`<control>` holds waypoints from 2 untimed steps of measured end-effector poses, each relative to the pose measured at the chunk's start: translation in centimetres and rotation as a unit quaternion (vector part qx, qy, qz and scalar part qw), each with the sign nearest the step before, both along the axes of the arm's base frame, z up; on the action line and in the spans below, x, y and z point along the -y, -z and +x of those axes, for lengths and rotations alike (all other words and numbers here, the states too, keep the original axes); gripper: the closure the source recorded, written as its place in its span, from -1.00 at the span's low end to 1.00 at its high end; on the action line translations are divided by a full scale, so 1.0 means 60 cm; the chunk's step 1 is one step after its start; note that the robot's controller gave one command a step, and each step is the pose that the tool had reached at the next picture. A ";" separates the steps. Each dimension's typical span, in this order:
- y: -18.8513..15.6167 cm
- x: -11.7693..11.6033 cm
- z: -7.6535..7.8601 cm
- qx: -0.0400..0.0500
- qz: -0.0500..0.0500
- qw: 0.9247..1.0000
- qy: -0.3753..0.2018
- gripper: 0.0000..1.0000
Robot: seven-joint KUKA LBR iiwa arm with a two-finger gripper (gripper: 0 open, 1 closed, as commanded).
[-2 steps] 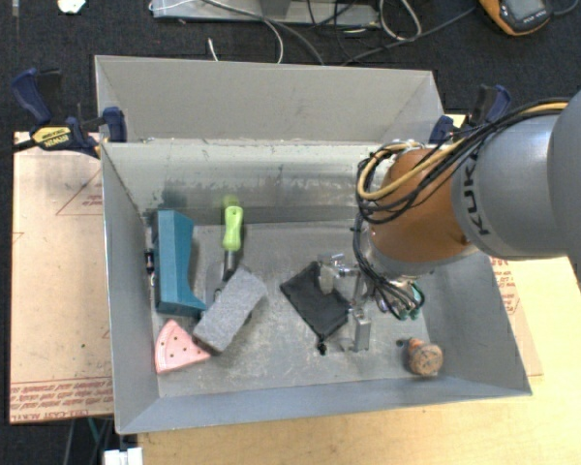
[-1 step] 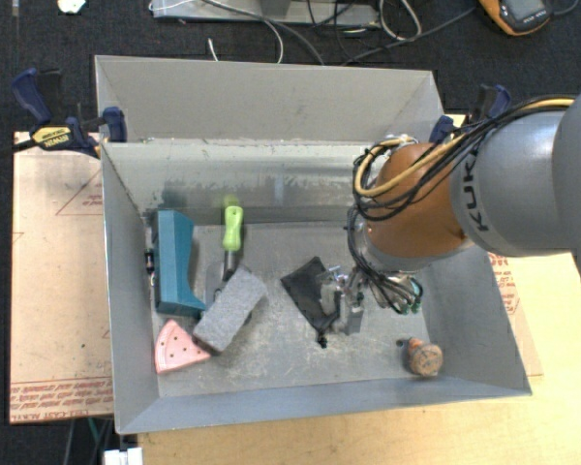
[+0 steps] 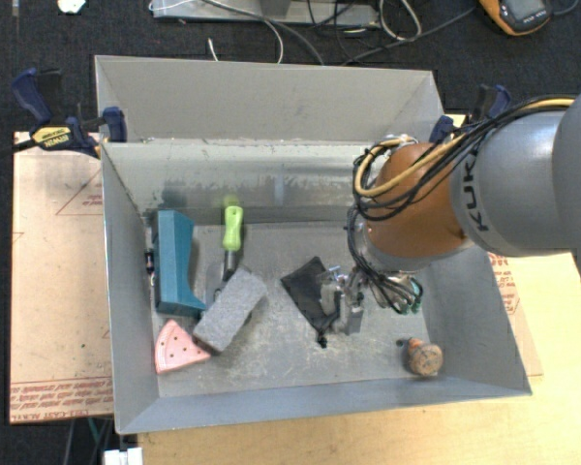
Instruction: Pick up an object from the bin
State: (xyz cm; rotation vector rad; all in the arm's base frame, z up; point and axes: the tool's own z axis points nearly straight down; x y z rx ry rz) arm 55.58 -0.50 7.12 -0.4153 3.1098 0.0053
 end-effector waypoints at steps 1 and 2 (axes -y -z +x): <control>-0.105 0.000 -0.005 -0.002 0.000 1.000 -0.006 1.00; -0.233 0.005 0.004 -0.003 0.001 1.000 -0.011 1.00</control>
Offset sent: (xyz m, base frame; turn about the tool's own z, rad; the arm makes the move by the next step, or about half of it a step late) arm 0.0041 -0.0053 0.1712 -0.0307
